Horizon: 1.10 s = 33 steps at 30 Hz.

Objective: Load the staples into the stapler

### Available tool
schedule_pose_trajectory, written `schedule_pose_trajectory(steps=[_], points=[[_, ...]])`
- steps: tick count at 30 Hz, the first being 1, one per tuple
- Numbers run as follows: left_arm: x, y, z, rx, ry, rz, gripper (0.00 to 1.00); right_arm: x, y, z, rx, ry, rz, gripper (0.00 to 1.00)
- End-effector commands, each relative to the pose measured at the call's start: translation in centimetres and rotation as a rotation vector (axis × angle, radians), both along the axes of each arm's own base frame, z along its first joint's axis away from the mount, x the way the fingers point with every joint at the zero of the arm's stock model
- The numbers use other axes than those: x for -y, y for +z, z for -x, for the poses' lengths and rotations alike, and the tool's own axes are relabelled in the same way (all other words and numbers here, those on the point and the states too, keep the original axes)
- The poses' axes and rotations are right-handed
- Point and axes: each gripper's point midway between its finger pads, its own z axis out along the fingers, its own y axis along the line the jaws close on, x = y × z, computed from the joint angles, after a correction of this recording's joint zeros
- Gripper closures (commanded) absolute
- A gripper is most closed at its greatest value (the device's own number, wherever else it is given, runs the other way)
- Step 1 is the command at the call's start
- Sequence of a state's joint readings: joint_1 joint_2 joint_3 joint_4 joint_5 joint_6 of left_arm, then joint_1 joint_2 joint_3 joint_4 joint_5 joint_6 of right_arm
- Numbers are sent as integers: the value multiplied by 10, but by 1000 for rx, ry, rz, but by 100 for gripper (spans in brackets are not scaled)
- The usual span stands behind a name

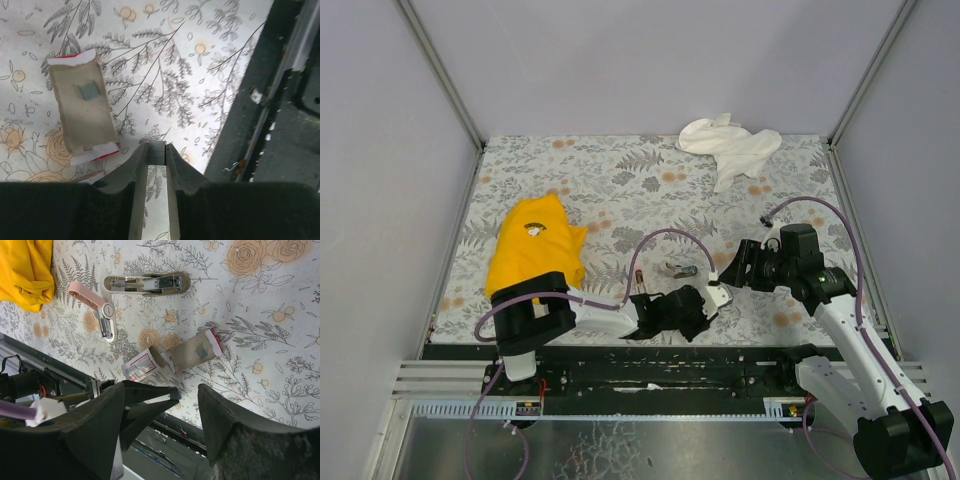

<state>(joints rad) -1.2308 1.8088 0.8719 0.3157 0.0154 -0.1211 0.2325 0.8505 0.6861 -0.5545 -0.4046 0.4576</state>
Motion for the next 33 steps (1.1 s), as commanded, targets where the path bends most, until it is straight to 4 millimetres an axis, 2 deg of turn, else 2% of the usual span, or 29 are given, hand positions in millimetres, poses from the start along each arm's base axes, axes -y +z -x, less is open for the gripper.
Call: schedule_pose_trajectory(steps=[1, 6, 18, 28, 33], points=[[-1, -7, -6, 80, -8, -50, 82, -1, 8, -7, 42, -17, -21, 33], [-8, -16, -4, 100, -24, -78, 80, 0, 7, -7, 39, -21, -18, 33], [-22, -27, 1, 80, -22, -115, 66, 2, 6, -6, 43, -32, -15, 33], [-34, -32, 1, 88, -5, -141, 62, 1, 6, -5, 43, -33, -22, 33], [-34, -35, 0, 93, -14, -147, 62, 1, 7, -4, 46, -31, -21, 33]])
